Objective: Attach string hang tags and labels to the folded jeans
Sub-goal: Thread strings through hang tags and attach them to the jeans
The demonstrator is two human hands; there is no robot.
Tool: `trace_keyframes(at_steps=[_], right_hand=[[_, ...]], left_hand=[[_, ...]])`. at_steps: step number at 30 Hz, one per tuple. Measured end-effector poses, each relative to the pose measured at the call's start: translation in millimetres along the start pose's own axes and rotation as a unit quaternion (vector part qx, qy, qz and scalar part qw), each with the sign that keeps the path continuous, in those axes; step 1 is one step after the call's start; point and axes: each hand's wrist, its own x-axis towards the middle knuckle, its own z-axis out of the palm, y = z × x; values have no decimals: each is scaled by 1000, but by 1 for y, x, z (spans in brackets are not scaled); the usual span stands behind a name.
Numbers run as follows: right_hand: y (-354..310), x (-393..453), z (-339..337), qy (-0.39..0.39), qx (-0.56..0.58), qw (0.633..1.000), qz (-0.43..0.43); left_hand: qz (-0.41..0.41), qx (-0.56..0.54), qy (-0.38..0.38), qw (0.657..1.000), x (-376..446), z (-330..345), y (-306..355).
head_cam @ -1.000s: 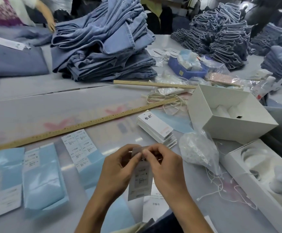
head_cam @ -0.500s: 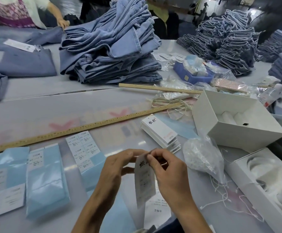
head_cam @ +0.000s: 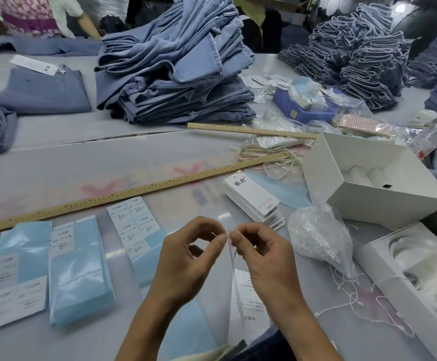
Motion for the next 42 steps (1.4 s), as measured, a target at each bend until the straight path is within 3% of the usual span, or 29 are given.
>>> trace_keyframes(at_steps=[2,4,7,11,14,17,21,27,30,31,33,36,39,42], right_hand=[[-1,0,-1,56,-7,998,-11],[-3,0,-3,105,-4,994,-34],[-5,-1,-3,142,-11,986,-84],[-10,-4,-2,154,-91,965,-190],[-14,-6,1,95,-130,960,-230],[-18,-9,3,43,-94,975,-198],[-23,-9,-4,46,-54,979,-193],[-53,-10,-34,-90,-81,986,-114],[-70,-22,-62,-62,-144,981,-112],[-76,-30,-74,-43,-160,979,-116],[-86,-52,-96,-14,-199,972,-122],[-94,-102,-122,-10,-267,958,-105],[-93,-160,-131,-13,-326,942,-82],[-83,-209,-125,7,-358,933,-41]], left_hand=[[55,119,46,990,1,-3,3],[111,239,110,958,4,-15,9],[151,291,200,923,6,-32,24],[140,246,141,949,4,-26,39],[148,230,68,960,0,-18,48],[176,214,51,960,0,-16,60],[188,214,45,958,-1,-12,61],[153,164,31,974,-5,-1,70],[123,226,-70,964,-13,-1,81],[103,297,-150,937,-19,-2,86],[84,408,-319,851,-35,2,99],[118,374,-457,798,-65,30,124],[179,369,-518,750,-83,57,143],[142,440,-506,728,-89,63,136]])
